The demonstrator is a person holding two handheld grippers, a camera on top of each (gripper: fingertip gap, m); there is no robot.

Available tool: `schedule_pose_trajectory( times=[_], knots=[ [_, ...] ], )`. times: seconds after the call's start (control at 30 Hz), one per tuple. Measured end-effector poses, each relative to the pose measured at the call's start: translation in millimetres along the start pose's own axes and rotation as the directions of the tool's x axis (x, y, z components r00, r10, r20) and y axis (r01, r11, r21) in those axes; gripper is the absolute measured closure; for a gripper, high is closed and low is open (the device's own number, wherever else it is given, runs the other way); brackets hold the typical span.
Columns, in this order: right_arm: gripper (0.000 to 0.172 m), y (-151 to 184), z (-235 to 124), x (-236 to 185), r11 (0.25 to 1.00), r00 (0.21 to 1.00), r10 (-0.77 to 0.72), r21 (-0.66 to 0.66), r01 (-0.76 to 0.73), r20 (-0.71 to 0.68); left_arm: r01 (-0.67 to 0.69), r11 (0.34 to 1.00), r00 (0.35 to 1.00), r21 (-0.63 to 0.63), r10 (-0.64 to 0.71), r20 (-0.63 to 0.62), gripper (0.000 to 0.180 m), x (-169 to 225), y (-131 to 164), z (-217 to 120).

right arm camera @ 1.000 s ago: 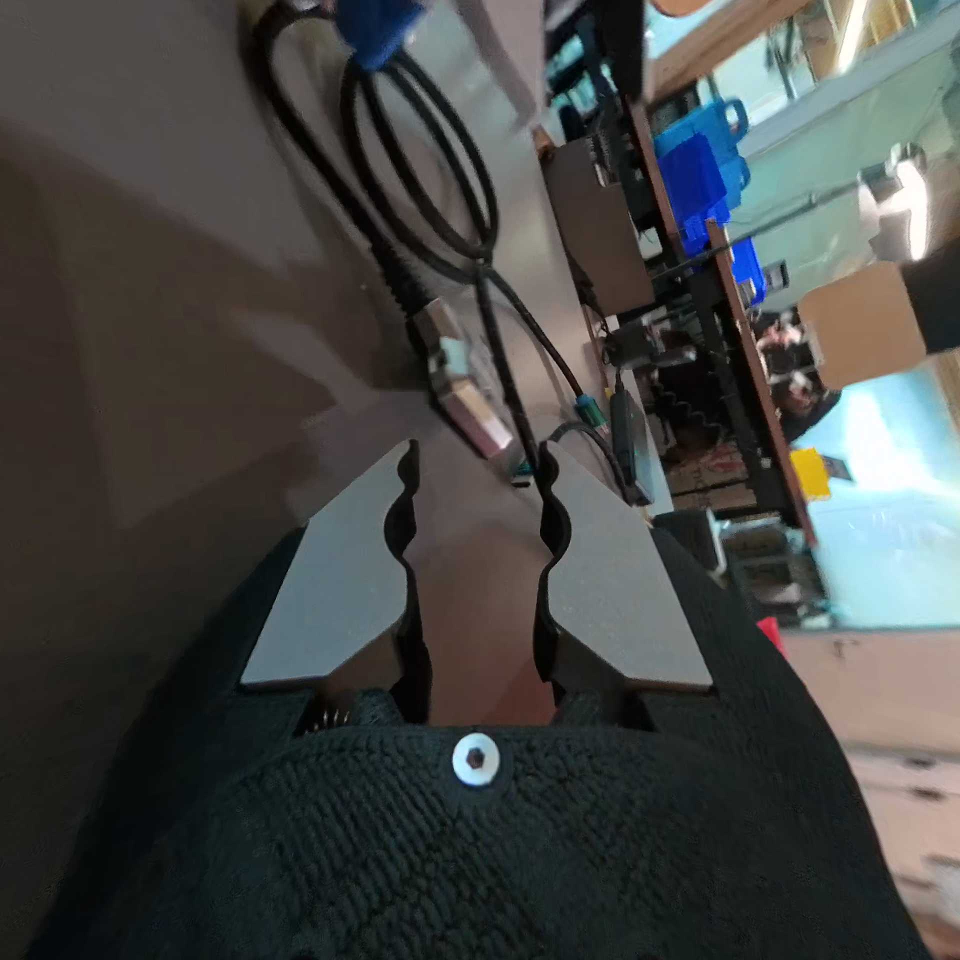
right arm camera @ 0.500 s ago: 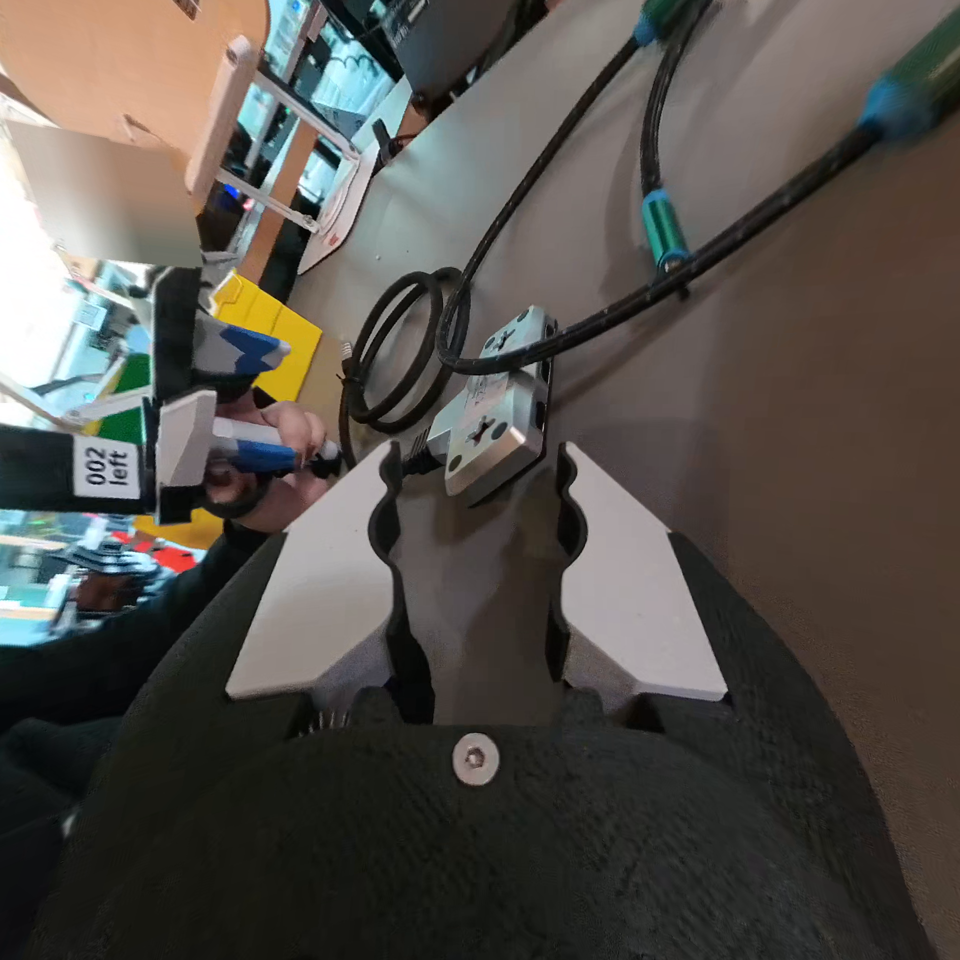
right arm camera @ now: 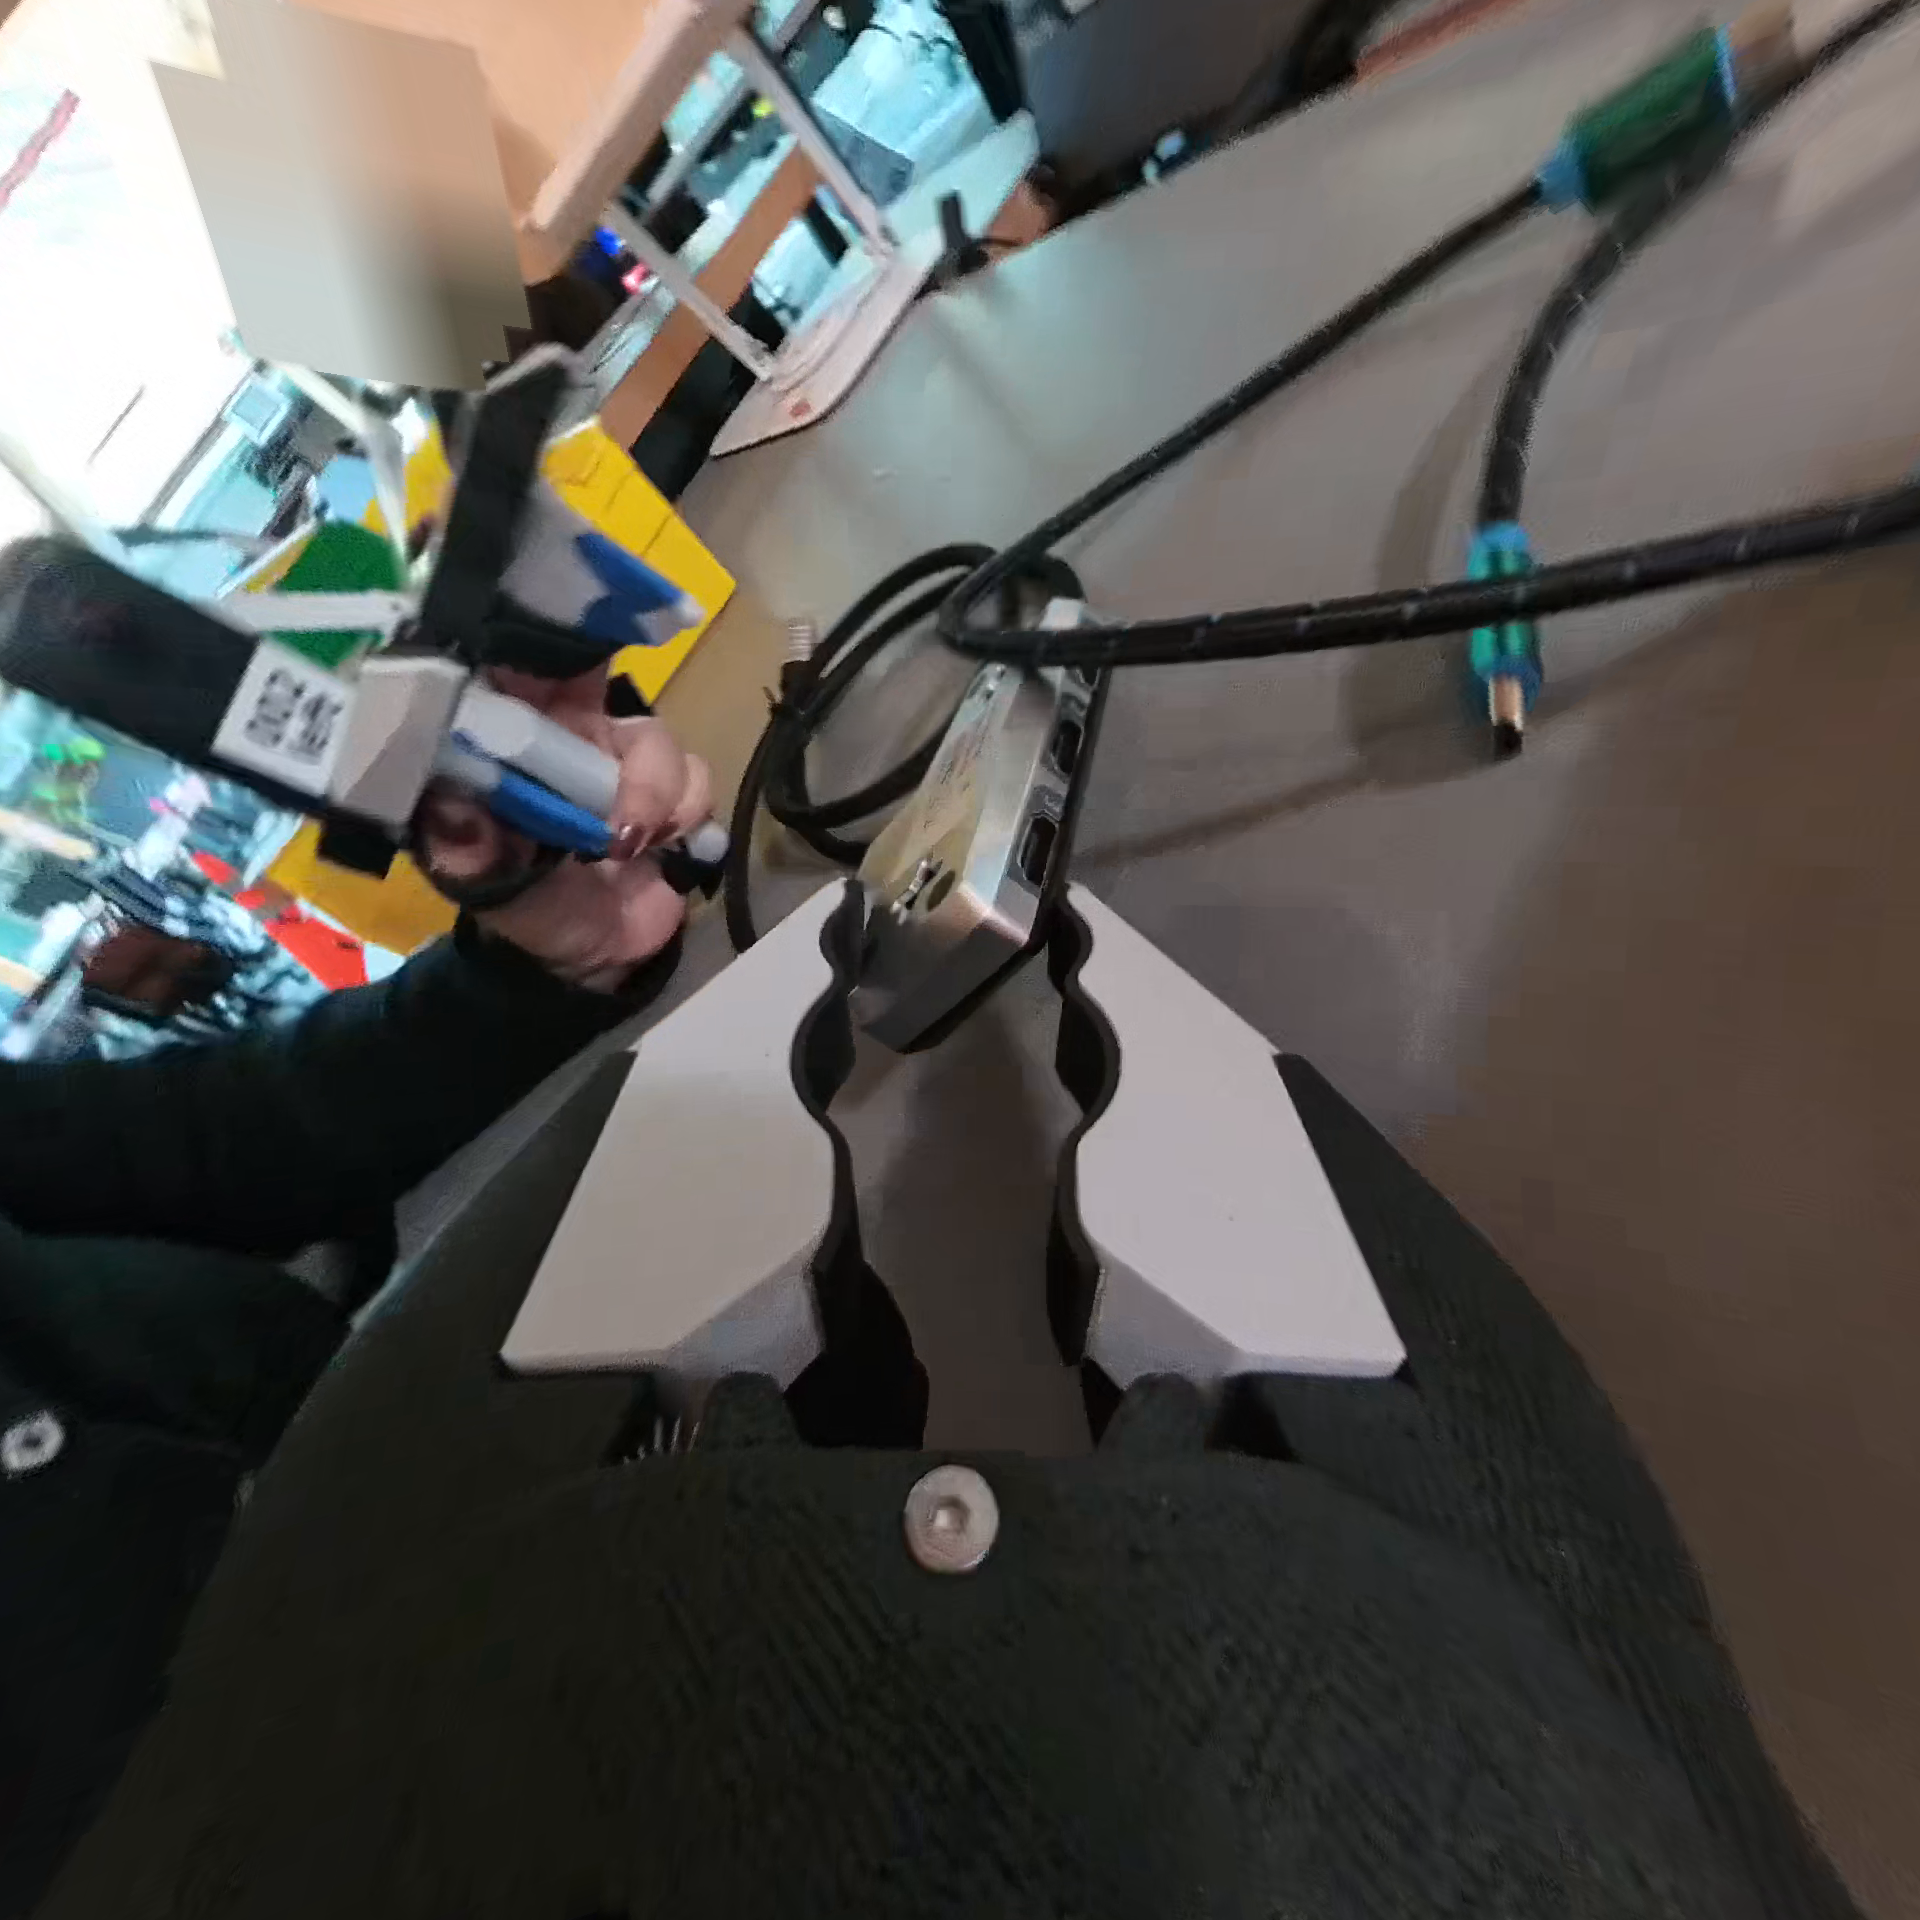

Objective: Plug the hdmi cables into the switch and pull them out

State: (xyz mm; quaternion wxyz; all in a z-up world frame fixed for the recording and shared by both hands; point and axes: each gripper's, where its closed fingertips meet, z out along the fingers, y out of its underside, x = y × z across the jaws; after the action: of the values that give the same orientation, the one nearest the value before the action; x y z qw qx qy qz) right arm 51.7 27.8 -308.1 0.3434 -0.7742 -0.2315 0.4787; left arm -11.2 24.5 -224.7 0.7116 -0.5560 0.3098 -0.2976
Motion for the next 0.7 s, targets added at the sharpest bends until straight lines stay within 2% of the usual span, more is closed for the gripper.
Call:
schedule_pose_trajectory(
  times=[0.17, 0.27, 0.37, 0.5, 0.57, 0.7],
  knots=[
    [0.140, -20.5, -21.0, -23.1, 0.956, 0.956, -0.290, 0.059, 0.287, 0.045, 0.080, 0.997, 0.993, -0.016, -0.081, -0.082, 0.105, 6.7, 3.5, 3.3],
    [0.143, -33.2, -36.8, -50.7, 0.860, 0.858, -0.505, 0.137, 0.491, 0.096, 0.142, 0.989, 0.975, -0.029, -0.145, -0.170, 0.101, 17.9, 3.5, 5.0],
    [0.144, -35.2, -46.2, -76.4, 0.724, 0.713, -0.688, 0.179, 0.666, 0.133, 0.226, 0.973, 0.918, -0.056, -0.232, -0.321, 0.097, 40.0, 1.2, 6.2],
    [0.146, -27.5, -52.3, -103.9, 0.570, 0.527, -0.818, 0.209, 0.794, 0.229, 0.267, 0.961, 0.838, -0.074, -0.269, -0.475, 0.103, 65.9, -7.5, 2.0],
    [0.147, -24.4, -54.6, -115.6, 0.533, 0.469, -0.836, 0.222, 0.816, 0.284, 0.288, 0.956, 0.788, -0.054, -0.268, -0.554, 0.120, 78.8, -16.4, -3.6],
    [0.151, -18.4, -53.6, -130.4, 0.474, 0.383, -0.856, 0.231, 0.850, 0.347, 0.312, 0.949, 0.709, -0.037, -0.258, -0.656, 0.134, 97.8, -26.4, -12.1]
  ],
)
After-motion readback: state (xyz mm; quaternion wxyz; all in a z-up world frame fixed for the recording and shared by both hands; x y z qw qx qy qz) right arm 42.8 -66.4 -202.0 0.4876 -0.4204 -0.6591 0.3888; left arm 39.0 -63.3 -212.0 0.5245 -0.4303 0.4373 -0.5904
